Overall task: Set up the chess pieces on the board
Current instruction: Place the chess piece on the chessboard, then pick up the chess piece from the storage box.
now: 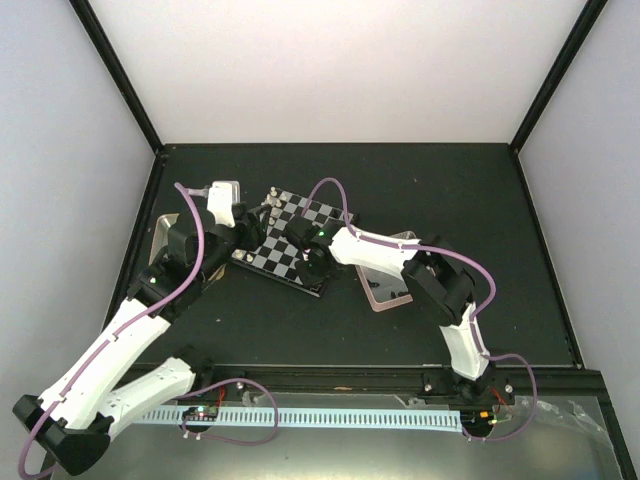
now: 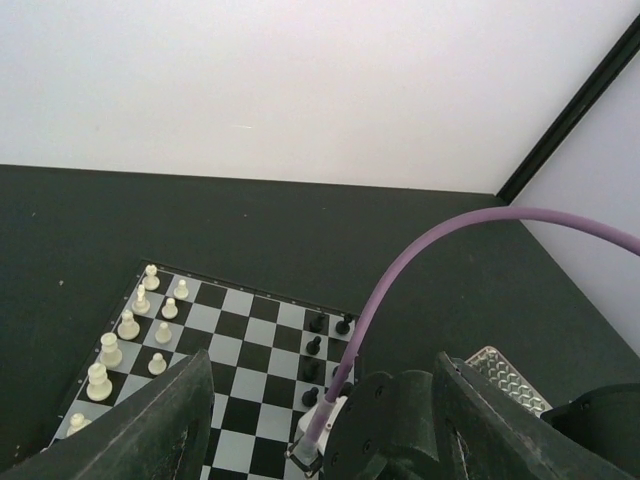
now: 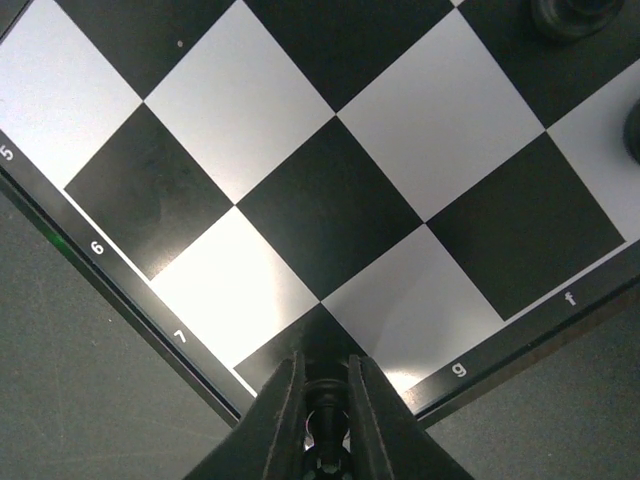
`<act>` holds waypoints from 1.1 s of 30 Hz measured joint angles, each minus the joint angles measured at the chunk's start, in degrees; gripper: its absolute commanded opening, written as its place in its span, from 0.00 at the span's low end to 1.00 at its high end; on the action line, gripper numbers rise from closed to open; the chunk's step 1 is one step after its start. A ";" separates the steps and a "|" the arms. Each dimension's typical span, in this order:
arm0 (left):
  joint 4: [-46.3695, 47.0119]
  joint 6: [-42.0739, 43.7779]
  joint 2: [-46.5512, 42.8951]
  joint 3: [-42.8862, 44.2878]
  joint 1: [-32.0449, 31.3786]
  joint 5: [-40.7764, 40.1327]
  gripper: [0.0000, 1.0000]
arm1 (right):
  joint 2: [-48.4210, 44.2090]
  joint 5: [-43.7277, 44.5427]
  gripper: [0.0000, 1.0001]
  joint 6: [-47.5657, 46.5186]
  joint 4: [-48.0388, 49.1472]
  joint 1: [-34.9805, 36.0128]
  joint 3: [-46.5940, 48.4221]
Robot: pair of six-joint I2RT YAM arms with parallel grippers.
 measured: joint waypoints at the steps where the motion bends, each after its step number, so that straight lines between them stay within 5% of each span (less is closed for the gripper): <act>1: -0.11 0.00 0.02 -0.07 0.00 0.00 0.61 | 0.00 -0.04 0.16 -0.11 0.02 0.00 0.00; 20: -0.15 0.00 0.02 -0.28 0.00 0.00 0.64 | -3.54 0.24 0.35 0.11 6.51 0.00 -3.98; 33: -0.02 0.42 0.04 -0.42 0.00 0.11 0.67 | -32.70 16.13 0.34 6.78 7.26 -7.10 -22.29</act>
